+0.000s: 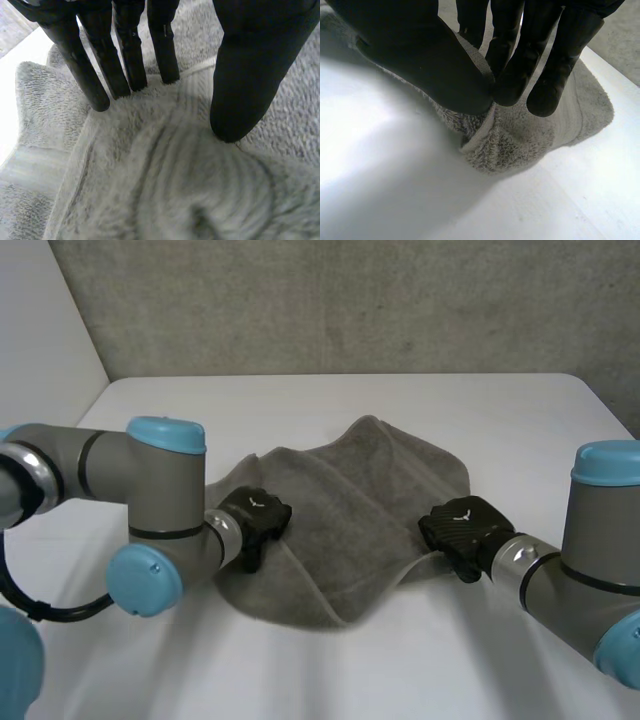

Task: Fold the towel.

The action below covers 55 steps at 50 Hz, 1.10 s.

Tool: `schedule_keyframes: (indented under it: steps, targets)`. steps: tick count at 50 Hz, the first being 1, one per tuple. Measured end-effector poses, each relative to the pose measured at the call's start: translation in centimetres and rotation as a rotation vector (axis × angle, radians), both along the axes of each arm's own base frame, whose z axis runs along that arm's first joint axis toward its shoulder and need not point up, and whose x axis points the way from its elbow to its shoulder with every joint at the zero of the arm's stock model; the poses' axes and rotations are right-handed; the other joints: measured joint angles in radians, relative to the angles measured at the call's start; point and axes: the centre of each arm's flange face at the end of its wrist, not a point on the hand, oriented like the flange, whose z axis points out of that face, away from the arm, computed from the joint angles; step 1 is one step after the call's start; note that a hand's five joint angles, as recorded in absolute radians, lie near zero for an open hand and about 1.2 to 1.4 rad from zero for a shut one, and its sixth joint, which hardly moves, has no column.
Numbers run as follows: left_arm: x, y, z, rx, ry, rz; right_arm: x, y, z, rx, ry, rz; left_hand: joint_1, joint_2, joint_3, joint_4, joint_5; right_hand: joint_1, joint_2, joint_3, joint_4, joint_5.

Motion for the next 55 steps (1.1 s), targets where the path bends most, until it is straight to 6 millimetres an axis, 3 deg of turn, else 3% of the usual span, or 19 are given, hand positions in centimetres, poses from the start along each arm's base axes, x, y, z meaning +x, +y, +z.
schedule_keyframes:
  steps: [6,7,8,12,13,15,24,27,30,31,34,35,37,39,40,42,55]
  targets:
    - [0.0,-0.3,-0.4,-0.009,-0.027,-0.015,-0.2,-0.3,0.1,-0.002,-0.001,-0.009,0.004,0.005,0.003,0.007,0.006,0.0,0.0,0.0,0.0,0.0]
    - [0.0,-0.3,-0.5,-0.01,-0.03,-0.016,-0.3,-0.4,0.1,-0.003,-0.001,-0.012,0.04,0.054,0.052,0.054,0.051,0.0,0.0,0.0,0.0,0.0]
    - [0.0,-0.4,-0.5,-0.011,-0.03,-0.014,-0.4,-0.5,0.1,-0.006,-0.001,-0.015,0.203,0.272,0.269,0.276,0.269,0.0,0.0,0.0,0.0,0.0]
    - [0.0,-0.3,-0.3,-0.014,-0.026,-0.009,-0.5,-0.6,0.2,-0.01,0.0,-0.017,0.229,0.483,0.484,0.497,0.493,0.0,0.0,0.0,0.0,0.0]
    - [0.0,-0.3,0.3,-0.024,-0.016,-0.003,-0.5,-0.7,0.2,-0.014,0.0,-0.018,0.226,0.538,0.535,0.54,0.537,0.0,0.0,0.0,0.0,0.0]
    - [0.0,-0.2,1.4,-0.045,0.007,0.005,-0.5,-0.7,0.2,-0.02,0.0,-0.019,0.59,0.584,0.581,0.584,0.578,0.002,0.0,0.0,0.0,0.0]
    - [0.4,0.4,6.6,-0.13,0.144,0.057,-0.4,-1.2,1.1,-0.052,-0.008,-0.026,0.589,0.596,0.593,0.597,0.589,0.005,0.0,0.0,0.0,0.0]
    - [1.1,1.2,9.3,-0.168,0.207,0.077,-0.4,-1.5,2.8,-0.095,-0.027,-0.033,0.589,0.597,0.594,0.597,0.59,0.005,0.0,0.0,0.0,0.0]
    - [1.4,1.6,10.6,-0.188,0.232,0.083,-0.4,-1.5,3.6,-0.114,-0.035,-0.035,0.589,0.597,0.594,0.597,0.59,0.005,0.0,0.0,0.0,0.0]
    - [1.8,2.1,11.8,-0.206,0.253,0.088,-0.5,-1.7,6.0,-0.17,-0.059,-0.042,0.589,0.598,0.595,0.598,0.591,0.005,0.0,0.0,0.0,0.0]
    - [2.1,2.2,12.4,-0.218,0.266,0.093,-0.6,-1.8,7.1,-0.193,-0.071,-0.046,0.589,0.598,0.595,0.598,0.591,0.004,0.0,0.0,0.0,0.0]
    - [2.7,2.5,13.7,-0.241,0.296,0.112,-0.7,-1.8,8.8,-0.22,-0.094,-0.054,0.589,0.598,0.596,0.598,0.591,0.005,0.0,0.0,0.0,0.0]
    - [3.5,2.4,14.6,-0.254,0.325,0.14,-0.8,-1.8,9.7,-0.229,-0.111,-0.06,0.589,0.598,0.596,0.6,0.591,0.005,0.0,0.0,0.0,0.0]
    - [4.4,2.2,15.1,-0.253,0.355,0.174,-0.9,-2.0,10.4,-0.212,-0.149,-0.08,0.589,0.598,0.596,0.6,0.591,-0.177,-0.272,-0.293,-0.296,-0.192]
    - [4.4,2.2,15.1,-0.253,0.355,0.174,-0.9,-2.0,10.4,-0.212,-0.149,-0.08,0.589,0.598,0.596,0.6,0.591,-0.177,-0.272,-0.293,-0.296,-0.192]
    - [5.4,2.0,15.4,-0.241,0.397,0.222,-1.1,-2.5,10.0,-0.153,-0.194,-0.117,0.589,0.599,0.596,0.6,0.591,-0.35,-0.497,-0.529,-0.53,-0.396]
    - [7.2,1.6,14.0,-0.195,0.422,0.3,-4.4,-6.2,3.7,0.164,-0.363,-0.388,0.589,0.599,0.596,0.6,0.591,-0.429,-0.55,-0.623,-0.635,-0.497]
